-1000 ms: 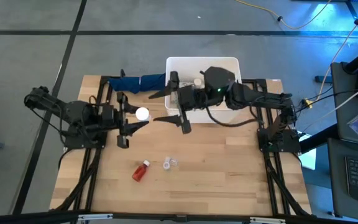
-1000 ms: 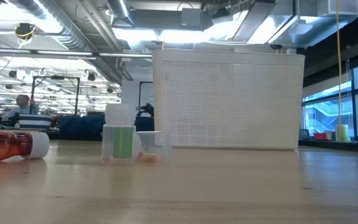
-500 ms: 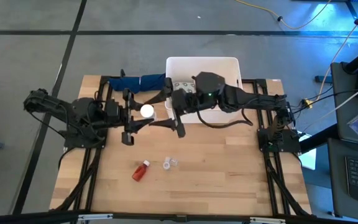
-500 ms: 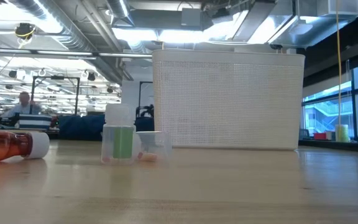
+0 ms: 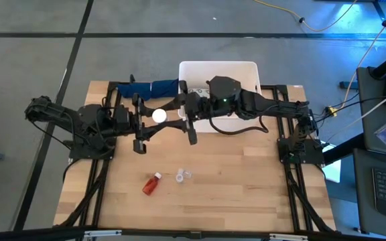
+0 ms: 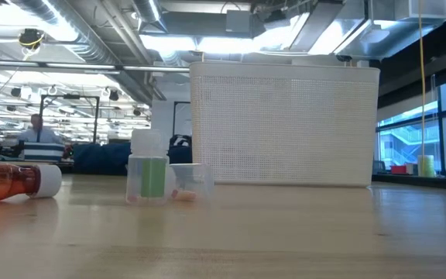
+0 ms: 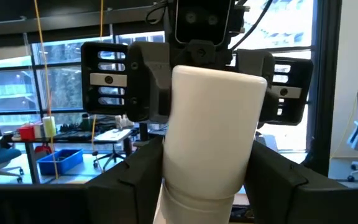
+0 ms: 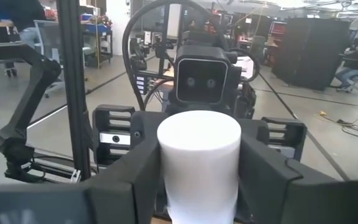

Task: Pick & place medical supplies in basket/bin
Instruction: Put the white pill bottle into the white bin

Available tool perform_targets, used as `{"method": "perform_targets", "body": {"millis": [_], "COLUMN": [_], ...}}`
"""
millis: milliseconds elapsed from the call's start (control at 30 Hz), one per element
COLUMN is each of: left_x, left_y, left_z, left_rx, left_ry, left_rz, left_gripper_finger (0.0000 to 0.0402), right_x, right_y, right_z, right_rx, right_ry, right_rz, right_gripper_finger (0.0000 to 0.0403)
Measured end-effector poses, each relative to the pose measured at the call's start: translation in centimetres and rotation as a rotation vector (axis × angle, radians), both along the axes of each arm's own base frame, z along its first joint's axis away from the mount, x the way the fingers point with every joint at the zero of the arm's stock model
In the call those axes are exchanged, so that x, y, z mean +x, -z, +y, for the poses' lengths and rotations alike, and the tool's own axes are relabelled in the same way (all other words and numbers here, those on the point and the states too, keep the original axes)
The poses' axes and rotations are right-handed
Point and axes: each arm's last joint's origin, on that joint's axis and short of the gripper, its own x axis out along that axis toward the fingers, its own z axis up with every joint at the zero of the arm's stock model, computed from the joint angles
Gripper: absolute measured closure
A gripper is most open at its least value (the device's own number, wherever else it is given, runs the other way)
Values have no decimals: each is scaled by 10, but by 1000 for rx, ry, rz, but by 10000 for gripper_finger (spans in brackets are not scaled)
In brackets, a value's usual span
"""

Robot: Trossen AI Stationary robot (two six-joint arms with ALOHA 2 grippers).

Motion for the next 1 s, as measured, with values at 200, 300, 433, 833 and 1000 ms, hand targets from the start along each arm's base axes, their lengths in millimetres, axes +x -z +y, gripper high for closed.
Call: {"method": "perform_targets", "body": {"millis": [200,300,433,833,1000], "left_x": [0,-1,-4,-23,-26], "left_y": [0,2,6,36,49], "left_z": [0,1,3,15,16], "left_rx": [-2,5,13,-108,-220], "left_ry": [-14,-19,-57,-327,-328], "left_rz": [6,25,85,374,442], "left_gripper_finger": [195,183,170,169,170], "right_x": [0,0,0,-42,-78], "right_y": [1,1,1,-6,20], "right_z": [0,0,-1,-42,-99], "right_rx": [-2,-7,-29,63,193], "right_ry": [19,19,50,645,983], "right_rz": [7,11,8,215,533], "right_gripper_finger": [250,250,250,254,254]}}
